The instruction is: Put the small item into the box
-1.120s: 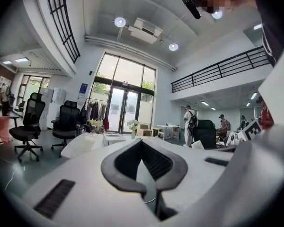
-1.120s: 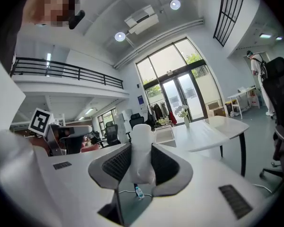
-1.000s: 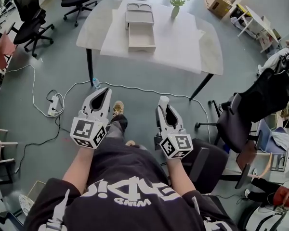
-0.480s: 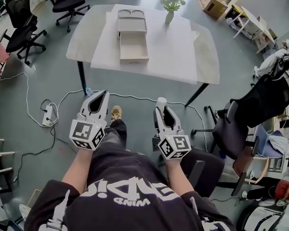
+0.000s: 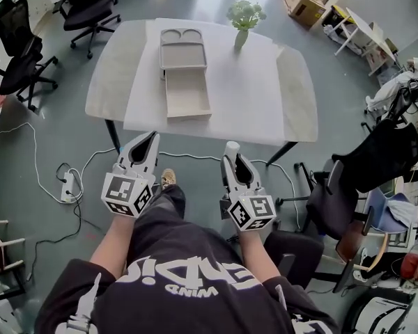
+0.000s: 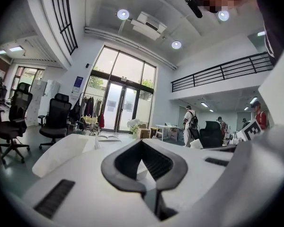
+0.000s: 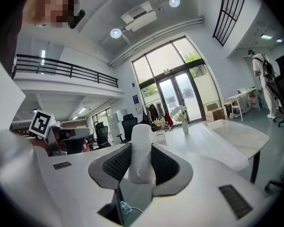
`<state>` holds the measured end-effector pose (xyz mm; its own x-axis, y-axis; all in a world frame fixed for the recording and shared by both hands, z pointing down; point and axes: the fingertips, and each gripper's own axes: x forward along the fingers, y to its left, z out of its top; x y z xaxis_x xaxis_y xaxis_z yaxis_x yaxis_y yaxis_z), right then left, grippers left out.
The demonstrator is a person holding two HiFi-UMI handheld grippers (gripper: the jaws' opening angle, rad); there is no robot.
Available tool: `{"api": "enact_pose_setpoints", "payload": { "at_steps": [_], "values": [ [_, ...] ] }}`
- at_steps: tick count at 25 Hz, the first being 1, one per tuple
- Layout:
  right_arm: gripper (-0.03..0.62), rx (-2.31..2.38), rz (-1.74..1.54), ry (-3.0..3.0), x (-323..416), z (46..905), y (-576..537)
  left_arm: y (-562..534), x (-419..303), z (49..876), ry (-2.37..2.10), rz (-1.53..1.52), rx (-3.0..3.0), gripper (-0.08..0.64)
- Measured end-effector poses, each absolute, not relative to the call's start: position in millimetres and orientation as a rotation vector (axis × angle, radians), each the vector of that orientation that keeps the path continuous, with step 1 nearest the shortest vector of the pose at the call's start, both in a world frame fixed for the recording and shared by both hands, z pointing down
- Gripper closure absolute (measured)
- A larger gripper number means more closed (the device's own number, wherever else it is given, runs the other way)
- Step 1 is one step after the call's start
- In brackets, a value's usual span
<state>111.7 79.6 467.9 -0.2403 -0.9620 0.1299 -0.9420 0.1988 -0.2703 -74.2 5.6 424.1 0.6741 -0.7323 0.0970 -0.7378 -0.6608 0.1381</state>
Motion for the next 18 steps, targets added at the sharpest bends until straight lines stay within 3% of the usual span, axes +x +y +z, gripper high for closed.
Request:
{"api": "enact_pose_setpoints", "payload": {
  "at_steps": [18],
  "values": [
    [0.443, -1.938, -0.4, 2.36, 116, 429, -98, -172, -60, 405, -1.097, 0.052, 2.759, 0.552]
  ]
}}
